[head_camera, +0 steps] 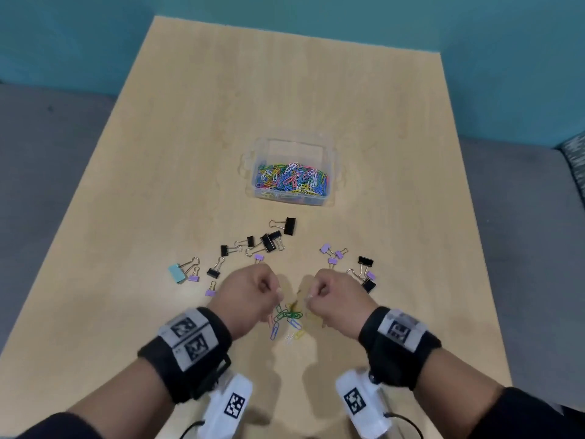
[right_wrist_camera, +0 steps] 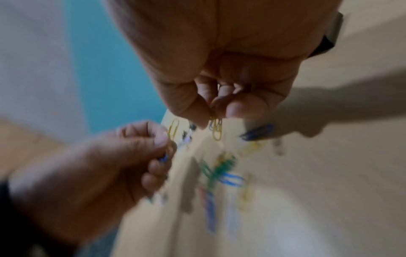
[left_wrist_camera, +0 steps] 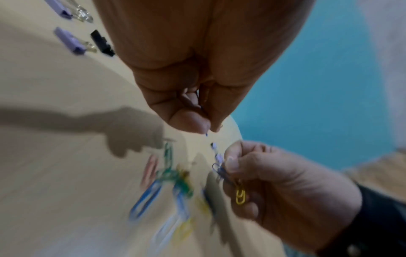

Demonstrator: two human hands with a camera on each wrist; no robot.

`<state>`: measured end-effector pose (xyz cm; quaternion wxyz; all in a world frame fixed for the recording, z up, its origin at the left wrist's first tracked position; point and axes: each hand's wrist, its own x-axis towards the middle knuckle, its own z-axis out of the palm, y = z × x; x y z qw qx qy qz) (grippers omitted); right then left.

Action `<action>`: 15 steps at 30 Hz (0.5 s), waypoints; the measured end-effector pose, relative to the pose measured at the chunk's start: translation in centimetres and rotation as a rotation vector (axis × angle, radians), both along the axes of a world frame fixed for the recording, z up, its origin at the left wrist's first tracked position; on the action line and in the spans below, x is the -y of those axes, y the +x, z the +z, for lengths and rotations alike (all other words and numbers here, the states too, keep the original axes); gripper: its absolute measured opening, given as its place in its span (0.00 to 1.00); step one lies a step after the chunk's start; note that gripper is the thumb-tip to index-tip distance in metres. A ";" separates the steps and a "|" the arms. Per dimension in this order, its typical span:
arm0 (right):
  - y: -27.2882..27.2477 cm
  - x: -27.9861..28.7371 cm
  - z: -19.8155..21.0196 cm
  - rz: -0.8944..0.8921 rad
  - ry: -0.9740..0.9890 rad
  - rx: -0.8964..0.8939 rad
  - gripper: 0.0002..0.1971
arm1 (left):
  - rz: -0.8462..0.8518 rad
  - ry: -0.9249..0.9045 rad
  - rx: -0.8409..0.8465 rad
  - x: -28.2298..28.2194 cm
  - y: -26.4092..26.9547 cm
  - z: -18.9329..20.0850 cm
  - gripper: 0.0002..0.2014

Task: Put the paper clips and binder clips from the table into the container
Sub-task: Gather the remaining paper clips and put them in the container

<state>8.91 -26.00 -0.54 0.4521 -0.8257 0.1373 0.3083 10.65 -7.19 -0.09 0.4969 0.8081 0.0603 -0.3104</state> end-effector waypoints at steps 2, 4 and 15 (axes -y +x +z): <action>2.3 0.3 1.2 -0.165 0.184 -0.061 0.09 | 0.069 -0.089 0.033 -0.3 2.8 1.5 0.08; 5.3 0.5 2.6 -0.272 0.295 -0.027 0.13 | 0.111 -0.110 0.129 -0.2 6.3 2.9 0.07; 16.9 0.0 6.4 -0.161 -0.085 0.290 0.10 | -0.003 0.249 0.484 1.8 16.0 4.6 0.13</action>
